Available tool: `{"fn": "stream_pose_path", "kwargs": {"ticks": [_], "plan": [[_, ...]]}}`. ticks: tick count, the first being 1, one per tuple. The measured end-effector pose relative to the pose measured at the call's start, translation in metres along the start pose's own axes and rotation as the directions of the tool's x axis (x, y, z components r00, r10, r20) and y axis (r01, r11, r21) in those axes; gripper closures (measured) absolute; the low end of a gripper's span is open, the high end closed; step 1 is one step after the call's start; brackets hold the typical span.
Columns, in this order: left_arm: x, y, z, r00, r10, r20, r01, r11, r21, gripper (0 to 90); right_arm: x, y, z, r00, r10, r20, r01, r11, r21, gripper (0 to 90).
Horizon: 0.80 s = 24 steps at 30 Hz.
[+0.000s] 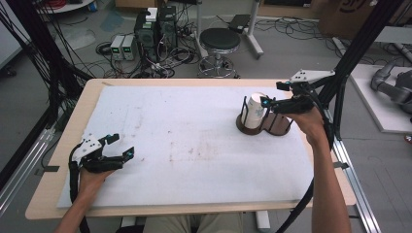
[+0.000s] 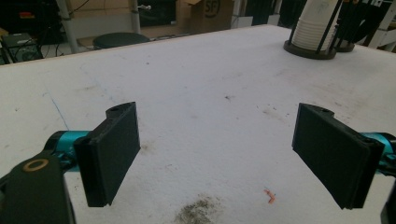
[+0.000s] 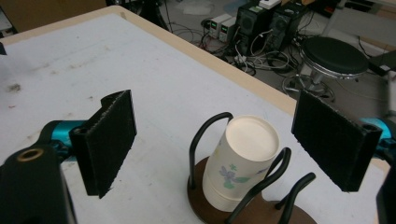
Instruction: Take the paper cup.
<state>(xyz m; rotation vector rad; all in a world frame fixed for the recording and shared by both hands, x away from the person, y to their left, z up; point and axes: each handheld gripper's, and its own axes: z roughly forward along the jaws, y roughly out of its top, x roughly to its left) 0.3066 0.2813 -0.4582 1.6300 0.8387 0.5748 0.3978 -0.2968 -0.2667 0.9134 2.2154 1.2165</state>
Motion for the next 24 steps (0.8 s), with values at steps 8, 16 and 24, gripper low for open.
{"fn": "stream_pose_path", "kwargs": {"ticks": [8, 16, 24], "plan": [[0.0, 0.0, 0.0, 1.0, 0.003, 0.004, -0.003, 1.0, 0.0, 15.0, -0.008, 0.009, 0.005, 1.0, 0.0, 0.007, -0.001, 0.9989, 0.046, 14.2], [0.0, 0.0, 0.0, 1.0, 0.0, 0.001, 0.0, 1.0, 0.0, 15.0, -0.017, 0.011, 0.015, 0.9998, 0.013, 0.012, -0.014, 0.9957, 0.092, 14.2], [0.0, 0.0, 0.0, 1.0, -0.001, 0.001, 0.001, 1.0, -0.001, 15.0, -0.023, 0.024, 0.03, 0.9997, -0.023, -0.004, 0.023, 0.9841, 0.176, 14.2]]}}
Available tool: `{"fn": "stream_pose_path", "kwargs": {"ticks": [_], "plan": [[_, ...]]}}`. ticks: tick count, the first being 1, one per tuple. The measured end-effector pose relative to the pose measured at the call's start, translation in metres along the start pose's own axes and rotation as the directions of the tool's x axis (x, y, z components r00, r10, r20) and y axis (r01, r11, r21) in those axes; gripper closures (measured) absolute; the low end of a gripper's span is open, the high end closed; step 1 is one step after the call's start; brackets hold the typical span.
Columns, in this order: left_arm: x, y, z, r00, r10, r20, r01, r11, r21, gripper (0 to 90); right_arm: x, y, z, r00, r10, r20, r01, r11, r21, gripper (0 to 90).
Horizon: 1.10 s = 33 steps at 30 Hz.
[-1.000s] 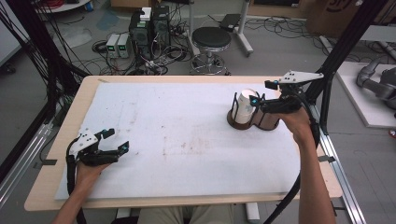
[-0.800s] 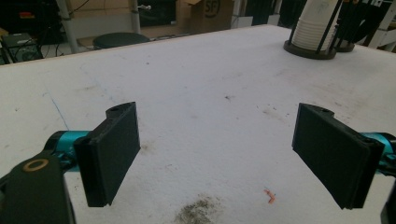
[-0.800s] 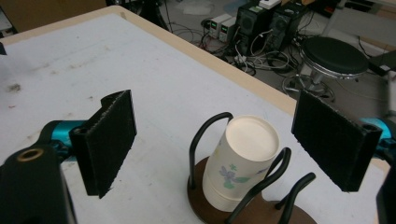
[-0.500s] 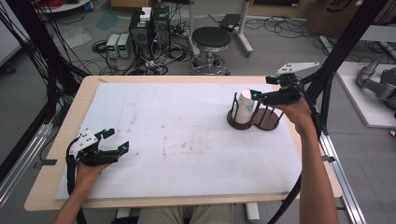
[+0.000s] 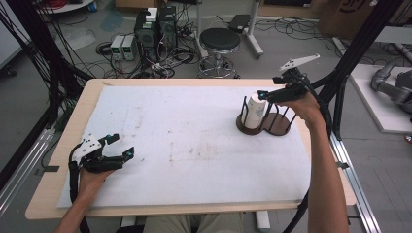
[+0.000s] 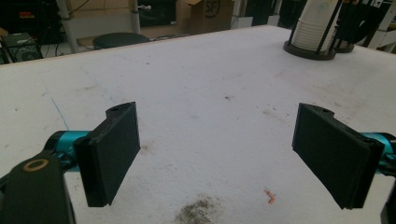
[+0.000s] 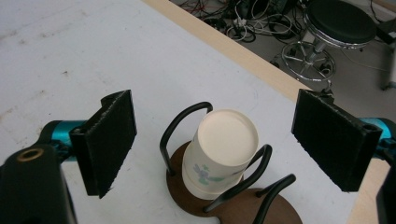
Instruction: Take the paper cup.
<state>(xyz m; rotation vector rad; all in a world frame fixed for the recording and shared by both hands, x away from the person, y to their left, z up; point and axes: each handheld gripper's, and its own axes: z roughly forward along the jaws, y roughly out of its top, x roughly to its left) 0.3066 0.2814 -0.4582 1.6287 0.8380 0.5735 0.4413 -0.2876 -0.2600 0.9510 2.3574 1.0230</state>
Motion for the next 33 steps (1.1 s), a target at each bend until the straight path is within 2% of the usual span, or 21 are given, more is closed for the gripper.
{"fn": "stream_pose_path", "kwargs": {"ticks": [2, 3, 7, 8, 14, 16, 20, 22, 23, 24, 25, 29, 32, 33], "plan": [[0.0, 0.0, 0.0, 1.0, 0.001, 0.001, -0.001, 1.0, 0.0, 15.0, -0.002, 0.005, 0.006, 0.9998, -0.018, -0.003, 0.018, 0.999, 0.041, 14.2], [0.0, 0.0, 0.0, 1.0, 0.002, 0.001, -0.002, 1.0, 0.0, 15.0, -0.002, 0.005, 0.006, 0.9998, -0.018, -0.003, 0.018, 0.999, 0.041, 14.2], [0.0, 0.0, 0.0, 1.0, 0.001, 0.001, -0.001, 1.0, 0.0, 15.0, -0.005, 0.009, 0.013, 0.9995, -0.03, -0.01, 0.031, 0.9946, 0.099, 14.3], [0.0, 0.0, 0.0, 1.0, 0.0, 0.001, 0.0, 1.0, 0.0, 15.0, -0.005, 0.011, 0.015, 0.9993, -0.036, -0.008, 0.037, 0.9907, 0.131, 14.3], [0.0, 0.0, 0.0, 1.0, 0.004, 0.004, -0.004, 1.0, 0.001, 15.0, -0.01, 0.013, 0.019, 0.9993, -0.035, -0.011, 0.036, 0.9843, 0.173, 14.3], [0.0, 0.0, 0.0, 1.0, 0.005, 0.004, -0.005, 1.0, 0.002, 15.0, -0.013, 0.015, 0.019, 0.9988, -0.049, 0.001, 0.048, 0.9779, 0.203, 14.4], [0.0, 0.0, 0.0, 1.0, 0.005, 0.003, -0.005, 1.0, 0.002, 15.0, -0.015, 0.016, 0.02, 0.999, -0.046, -0.001, 0.044, 0.9732, 0.226, 14.3], [0.0, 0.0, 0.0, 1.0, 0.006, 0.002, -0.006, 1.0, 0.003, 15.0, -0.015, 0.018, 0.023, 0.9985, -0.054, -0.014, 0.056, 0.9627, 0.265, 14.4], [0.0, 0.0, 0.0, 1.0, 0.006, 0.002, -0.006, 1.0, 0.003, 15.0, -0.015, 0.018, 0.023, 0.9985, -0.054, -0.014, 0.056, 0.9627, 0.265, 14.4], [-0.001, 0.0, 0.0, 1.0, 0.006, 0.002, -0.006, 1.0, 0.003, 15.0, -0.015, 0.019, 0.026, 0.9975, -0.066, -0.024, 0.07, 0.9555, 0.286, 14.4], [-0.001, 0.0, 0.0, 1.0, 0.006, 0.002, -0.006, 1.0, 0.003, 15.0, -0.015, 0.019, 0.026, 0.9975, -0.066, -0.024, 0.07, 0.9555, 0.286, 14.4], [-0.001, 0.0, 0.0, 1.0, 0.008, 0.002, -0.008, 1.0, 0.003, 15.0, -0.013, 0.021, 0.033, 0.9967, -0.075, -0.031, 0.081, 0.9455, 0.315, 15.0], [-0.001, 0.0, 0.0, 0.9999, 0.011, 0.004, -0.011, 0.9999, 0.005, 15.0, -0.012, 0.023, 0.04, 0.9958, -0.08, -0.045, 0.09, 0.9348, 0.343, 15.5], [-0.001, 0.0, 0.0, 0.9999, 0.012, 0.004, -0.012, 0.9999, 0.006, 15.0, -0.012, 0.024, 0.041, 0.9956, -0.079, -0.049, 0.092, 0.9356, 0.341, 15.6]]}}
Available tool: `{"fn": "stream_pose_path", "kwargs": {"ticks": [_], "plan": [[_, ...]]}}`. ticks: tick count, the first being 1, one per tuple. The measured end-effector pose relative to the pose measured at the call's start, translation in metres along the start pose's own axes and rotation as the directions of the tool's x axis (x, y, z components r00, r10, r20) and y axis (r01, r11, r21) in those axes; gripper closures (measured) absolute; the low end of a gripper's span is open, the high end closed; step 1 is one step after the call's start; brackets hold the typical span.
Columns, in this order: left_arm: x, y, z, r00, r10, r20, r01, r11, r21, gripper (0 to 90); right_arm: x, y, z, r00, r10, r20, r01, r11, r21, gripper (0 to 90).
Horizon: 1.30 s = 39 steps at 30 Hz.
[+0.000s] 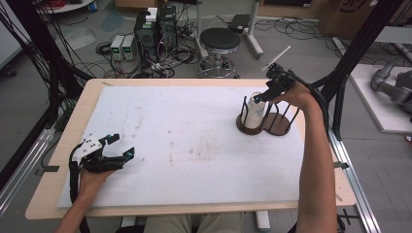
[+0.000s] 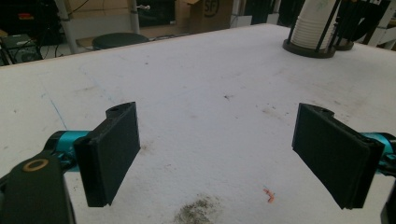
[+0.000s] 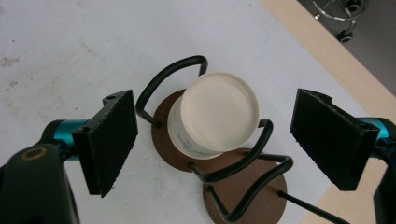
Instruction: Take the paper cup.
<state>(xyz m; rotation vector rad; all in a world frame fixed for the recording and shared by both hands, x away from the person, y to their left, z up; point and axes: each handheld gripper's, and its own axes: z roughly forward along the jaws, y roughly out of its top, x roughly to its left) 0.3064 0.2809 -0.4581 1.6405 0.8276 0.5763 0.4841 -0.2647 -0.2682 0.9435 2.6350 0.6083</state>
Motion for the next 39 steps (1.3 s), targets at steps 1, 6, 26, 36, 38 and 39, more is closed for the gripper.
{"fn": "stream_pose_path", "kwargs": {"ticks": [1, 6, 26, 36, 38, 39], "plan": [[0.0, 0.0, 0.0, 1.0, 0.0, 0.001, 0.0, 1.0, -0.001, 15.0, 0.0, 0.001, 0.001, 1.0, 0.007, -0.006, -0.007, 1.0, 0.003, 15.6], [0.0, 0.0, 0.0, 1.0, 0.0, 0.003, 0.0, 1.0, -0.002, 15.0, -0.002, 0.0, 0.01, 1.0, -0.007, 0.0, 0.007, 0.9981, 0.06, 15.6], [0.0, 0.0, 0.0, 1.0, 0.001, 0.003, -0.001, 1.0, -0.002, 15.0, -0.001, 0.004, 0.028, 0.9999, -0.001, 0.016, -0.001, 0.9902, 0.139, 17.4], [0.0, 0.0, 0.0, 1.0, 0.002, 0.002, -0.002, 1.0, -0.002, 15.0, 0.0, 0.005, 0.033, 0.9999, 0.004, 0.014, -0.006, 0.9874, 0.158, 17.4], [0.0, 0.0, 0.0, 1.0, 0.003, 0.002, -0.003, 1.0, -0.002, 15.0, -0.001, 0.005, 0.034, 0.9998, 0.001, 0.018, -0.004, 0.9861, 0.166, 17.4], [0.0, 0.0, 0.0, 1.0, 0.004, 0.003, -0.004, 1.0, -0.001, 15.0, -0.001, 0.005, 0.035, 0.9999, 0.003, 0.017, -0.006, 0.9863, 0.165, 17.5]]}}
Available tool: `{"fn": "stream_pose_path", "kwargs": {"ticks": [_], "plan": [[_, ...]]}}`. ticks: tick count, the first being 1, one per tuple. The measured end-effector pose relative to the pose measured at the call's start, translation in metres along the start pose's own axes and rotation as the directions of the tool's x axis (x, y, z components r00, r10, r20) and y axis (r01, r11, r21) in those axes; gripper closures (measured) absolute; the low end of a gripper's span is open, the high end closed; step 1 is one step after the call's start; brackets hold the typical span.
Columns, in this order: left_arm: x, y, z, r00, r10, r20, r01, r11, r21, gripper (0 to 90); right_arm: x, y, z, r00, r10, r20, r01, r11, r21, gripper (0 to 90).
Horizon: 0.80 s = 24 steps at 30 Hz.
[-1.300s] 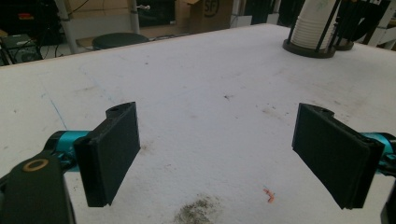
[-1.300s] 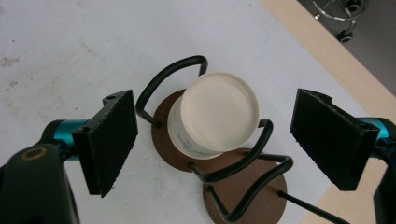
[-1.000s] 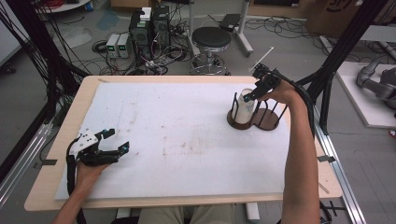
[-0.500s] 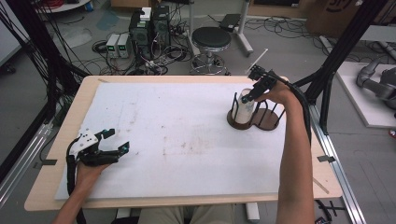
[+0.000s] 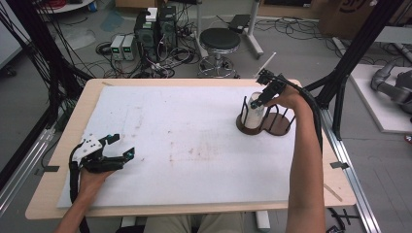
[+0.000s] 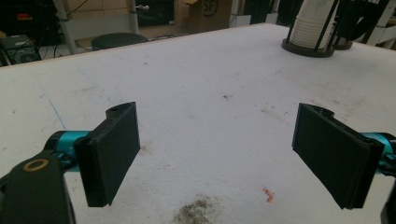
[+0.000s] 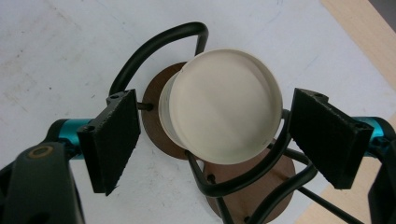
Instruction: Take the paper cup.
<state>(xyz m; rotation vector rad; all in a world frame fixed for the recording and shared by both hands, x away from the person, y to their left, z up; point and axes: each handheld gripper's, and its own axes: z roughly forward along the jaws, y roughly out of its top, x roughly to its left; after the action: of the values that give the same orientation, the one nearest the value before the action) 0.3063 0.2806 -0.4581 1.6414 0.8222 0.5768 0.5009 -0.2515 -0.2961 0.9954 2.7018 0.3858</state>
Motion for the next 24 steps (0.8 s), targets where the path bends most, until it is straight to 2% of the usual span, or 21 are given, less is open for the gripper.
{"fn": "stream_pose_path", "kwargs": {"ticks": [5, 8, 9, 24], "plan": [[0.0002, 0.0, 0.0, 1.0, -0.002, 0.0, 0.002, 1.0, 0.0, 15.0, -0.0014, -0.0028, 0.0069, 0.9998, 0.014, -0.014, -0.014, 0.9999, -0.006, 27.1], [0.0002, 0.0, 0.0001, 1.0, -0.002, 0.0, 0.002, 1.0, 0.001, 15.0, -0.0011, -0.0027, 0.0063, 1.0, 0.007, -0.001, -0.007, 1.0, -0.006, 31.6], [0.0001, 0.0, 0.0, 1.0, -0.002, 0.0, 0.002, 1.0, 0.001, 15.0, -0.002, -0.0026, 0.0046, 0.9999, 0.005, -0.011, -0.005, 0.9998, -0.018, 34.7], [-0.0001, 0.0, 0.0001, 1.0, -0.002, -0.002, 0.002, 1.0, 0.001, 15.0, -0.0014, -0.0029, 0.0027, 0.9999, 0.008, -0.01, -0.008, 0.9998, -0.017, 36.1]]}}
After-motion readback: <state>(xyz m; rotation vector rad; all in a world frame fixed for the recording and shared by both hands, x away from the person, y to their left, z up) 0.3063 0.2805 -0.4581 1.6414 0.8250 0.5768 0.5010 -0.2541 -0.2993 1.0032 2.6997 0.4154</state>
